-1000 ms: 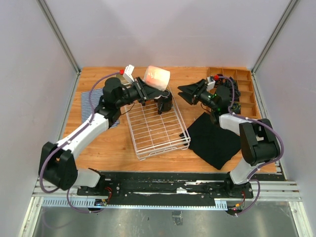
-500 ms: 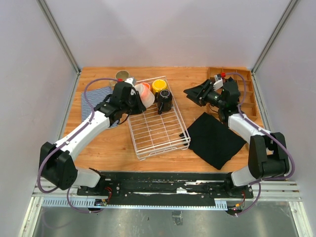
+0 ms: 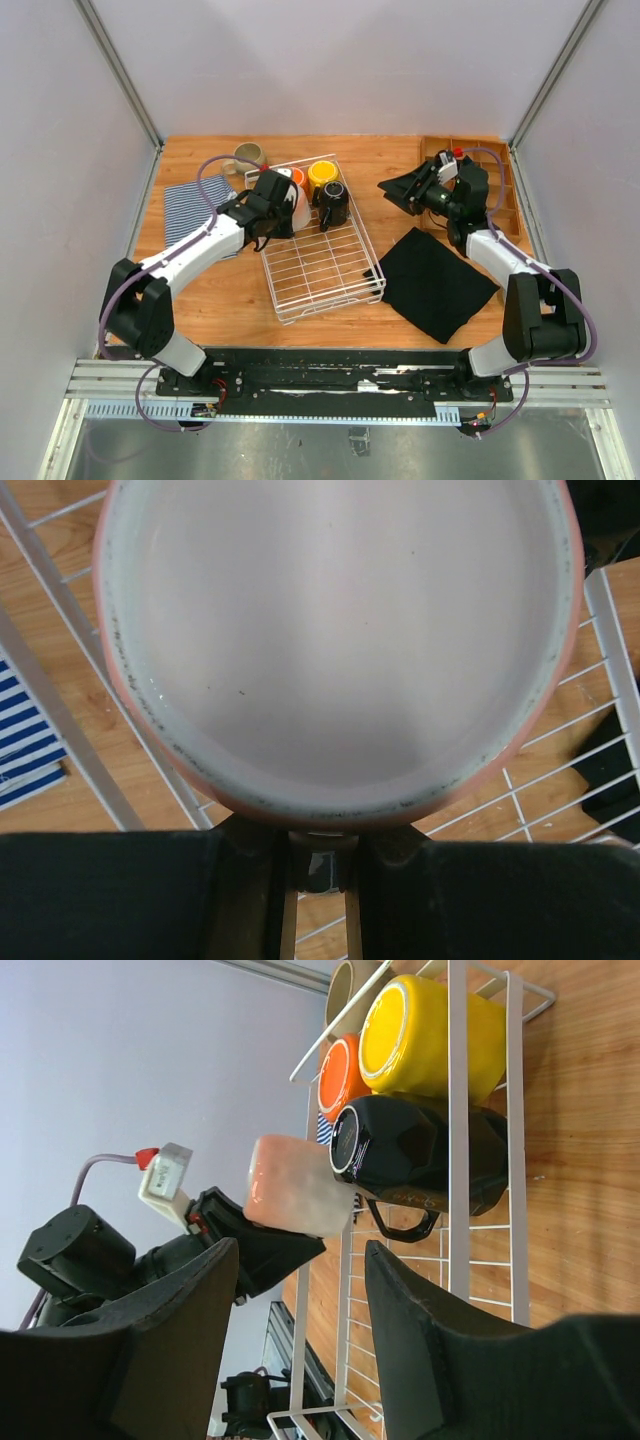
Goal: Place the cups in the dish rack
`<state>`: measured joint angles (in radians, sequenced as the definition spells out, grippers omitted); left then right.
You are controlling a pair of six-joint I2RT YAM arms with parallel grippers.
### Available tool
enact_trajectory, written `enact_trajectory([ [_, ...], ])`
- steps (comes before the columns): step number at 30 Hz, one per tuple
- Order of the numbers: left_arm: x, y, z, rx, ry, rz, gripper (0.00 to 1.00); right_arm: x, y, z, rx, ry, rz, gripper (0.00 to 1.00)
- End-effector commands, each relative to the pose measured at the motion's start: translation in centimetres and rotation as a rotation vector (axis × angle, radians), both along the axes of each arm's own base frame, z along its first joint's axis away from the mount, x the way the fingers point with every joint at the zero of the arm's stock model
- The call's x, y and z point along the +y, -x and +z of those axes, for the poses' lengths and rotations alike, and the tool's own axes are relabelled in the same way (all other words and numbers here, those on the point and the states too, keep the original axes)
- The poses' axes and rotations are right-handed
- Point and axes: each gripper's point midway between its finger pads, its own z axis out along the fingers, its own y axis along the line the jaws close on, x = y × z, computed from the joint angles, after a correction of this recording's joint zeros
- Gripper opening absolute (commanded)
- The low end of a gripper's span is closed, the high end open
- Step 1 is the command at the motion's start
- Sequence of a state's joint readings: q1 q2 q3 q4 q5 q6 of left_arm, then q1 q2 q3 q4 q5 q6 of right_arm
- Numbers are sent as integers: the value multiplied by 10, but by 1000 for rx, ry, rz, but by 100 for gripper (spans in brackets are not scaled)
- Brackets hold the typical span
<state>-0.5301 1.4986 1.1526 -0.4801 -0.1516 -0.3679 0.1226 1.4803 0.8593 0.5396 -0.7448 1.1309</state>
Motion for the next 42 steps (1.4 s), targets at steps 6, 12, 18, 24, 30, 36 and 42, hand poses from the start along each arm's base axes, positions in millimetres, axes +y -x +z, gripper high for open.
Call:
enact_trajectory([
  [6,-30,-27,8,-72,-29,-58,0,-15,5,11,-38,-7,-7,55],
  [12,-33,-30,-6,-53,-55,-62,1,-21,5,13,-41,-11,-18,55],
  [18,-36,-30,-20,-41,-86,-81,0,-22,5,13,-40,-12,-21,54],
  [24,-42,-27,-30,-43,-92,-96,0,-22,4,13,-39,-13,-22,54],
  [30,-44,-23,-38,-45,-72,-96,0,-23,4,15,-42,-14,-21,54],
  [36,-43,-24,-39,-51,-71,-85,21,-24,3,17,-43,-14,-22,54],
  [42,-43,-26,-41,-53,-76,-78,45,-24,3,19,-47,-6,-19,55],
])
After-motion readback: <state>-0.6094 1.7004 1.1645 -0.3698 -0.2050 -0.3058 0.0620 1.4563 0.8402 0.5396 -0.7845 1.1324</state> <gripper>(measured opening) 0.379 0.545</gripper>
